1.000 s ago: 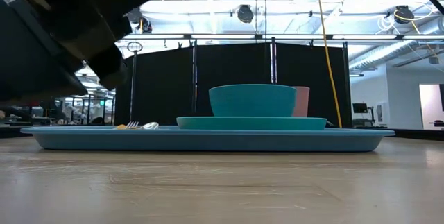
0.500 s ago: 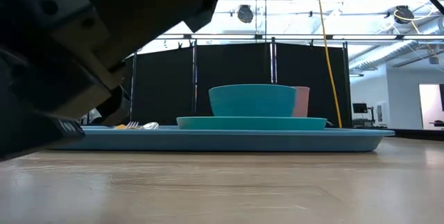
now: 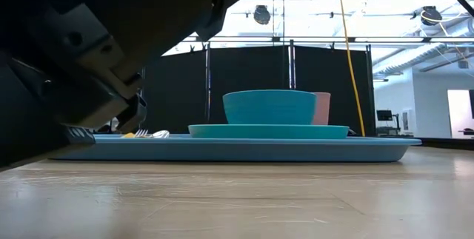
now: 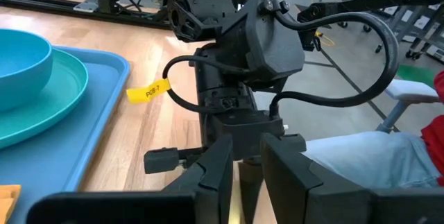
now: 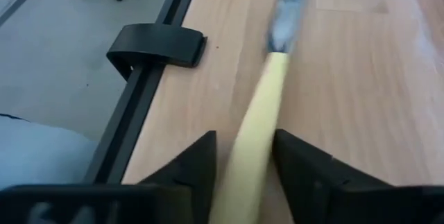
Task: Set up tray
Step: Put the orange knife on the yellow napkin
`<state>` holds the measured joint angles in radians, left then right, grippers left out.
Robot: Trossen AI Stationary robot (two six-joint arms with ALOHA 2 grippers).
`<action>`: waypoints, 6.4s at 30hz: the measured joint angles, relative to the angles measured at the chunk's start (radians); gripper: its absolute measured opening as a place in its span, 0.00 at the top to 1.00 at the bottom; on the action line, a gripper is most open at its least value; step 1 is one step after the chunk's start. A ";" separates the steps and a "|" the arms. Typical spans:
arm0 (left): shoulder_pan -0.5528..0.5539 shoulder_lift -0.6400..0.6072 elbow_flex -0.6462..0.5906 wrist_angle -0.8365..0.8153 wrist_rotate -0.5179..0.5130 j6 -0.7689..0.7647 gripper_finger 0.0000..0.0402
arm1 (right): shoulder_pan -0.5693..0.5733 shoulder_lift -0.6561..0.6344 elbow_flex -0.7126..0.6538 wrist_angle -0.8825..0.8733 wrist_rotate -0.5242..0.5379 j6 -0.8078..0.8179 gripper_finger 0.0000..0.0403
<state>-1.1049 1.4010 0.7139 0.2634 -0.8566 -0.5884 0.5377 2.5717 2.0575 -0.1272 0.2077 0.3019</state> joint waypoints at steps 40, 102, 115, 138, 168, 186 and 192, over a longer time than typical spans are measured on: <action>-0.001 0.000 0.000 0.007 -0.073 -0.016 0.80 | 0.011 -0.053 -0.003 0.008 0.263 -0.040 0.85; 0.121 0.000 0.000 0.221 -0.171 0.228 0.80 | 0.088 -0.308 -0.002 0.070 1.047 -0.535 0.85; 0.164 0.000 0.000 0.185 -0.262 0.107 0.80 | 0.086 -0.308 -0.063 0.153 1.125 -0.585 0.85; 0.131 0.000 0.000 0.129 -0.348 0.141 0.80 | 0.068 -0.308 -0.069 0.235 1.097 -0.658 0.85; 0.197 0.000 0.000 0.334 -0.243 0.309 0.50 | 0.063 -0.308 -0.069 0.297 1.069 -0.727 0.85; 0.152 0.001 0.000 0.479 -0.278 0.457 0.57 | 0.077 -0.308 -0.108 0.352 0.982 -0.685 0.85; 0.141 -0.002 0.000 0.493 -0.366 0.438 0.57 | 0.088 -0.306 -0.167 0.461 0.951 -0.698 0.85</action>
<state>-0.9642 1.3995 0.7139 0.7566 -1.2228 -0.1503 0.6254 2.2662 1.8903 0.3338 1.1585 -0.3958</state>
